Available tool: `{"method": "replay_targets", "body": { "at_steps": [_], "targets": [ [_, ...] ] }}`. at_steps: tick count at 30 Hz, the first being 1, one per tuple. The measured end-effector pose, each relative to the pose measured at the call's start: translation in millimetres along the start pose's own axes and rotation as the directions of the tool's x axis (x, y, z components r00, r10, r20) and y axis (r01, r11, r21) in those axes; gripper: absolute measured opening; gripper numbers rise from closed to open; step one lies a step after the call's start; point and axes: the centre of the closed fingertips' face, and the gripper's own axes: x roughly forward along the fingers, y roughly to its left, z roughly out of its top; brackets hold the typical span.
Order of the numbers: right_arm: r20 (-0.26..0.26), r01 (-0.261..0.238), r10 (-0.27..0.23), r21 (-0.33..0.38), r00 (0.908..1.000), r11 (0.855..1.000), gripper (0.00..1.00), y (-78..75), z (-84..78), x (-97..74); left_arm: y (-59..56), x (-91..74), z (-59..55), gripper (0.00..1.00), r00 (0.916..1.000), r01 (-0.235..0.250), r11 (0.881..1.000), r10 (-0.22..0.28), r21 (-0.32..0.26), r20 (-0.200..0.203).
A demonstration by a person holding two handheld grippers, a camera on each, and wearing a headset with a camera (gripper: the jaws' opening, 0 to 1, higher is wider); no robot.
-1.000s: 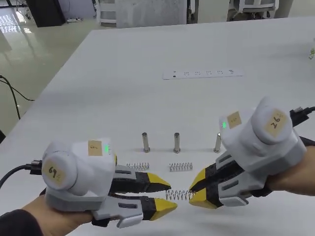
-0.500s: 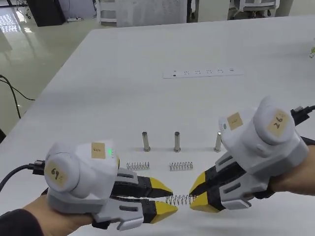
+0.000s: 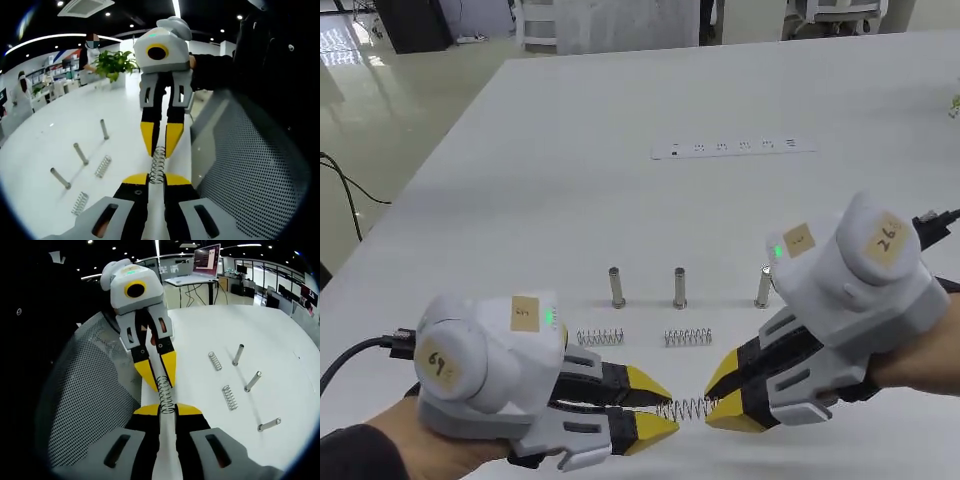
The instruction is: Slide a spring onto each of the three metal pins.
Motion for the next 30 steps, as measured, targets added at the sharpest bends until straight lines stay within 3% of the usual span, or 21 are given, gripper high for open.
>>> {"method": "replay_targets", "body": {
  "at_steps": [16, 30],
  "targets": [
    [0.044, 0.022, -0.022, -0.015, 0.9988, 1.000, 0.08, 0.3, 19.4, -8.3, 2.4, -0.8, 0.1, 0.03, 0.9999, -0.012, 1.000, 0.012, -0.002, -0.002],
    [0.063, 0.044, -0.039, -0.074, 0.9973, 0.996, 0.08, 4.8, 43.0, -9.0, 2.5, -0.6, 3.8, 0.02, 0.9999, -0.013, 1.000, 0.013, -0.003, 0.010]
  ]
}}
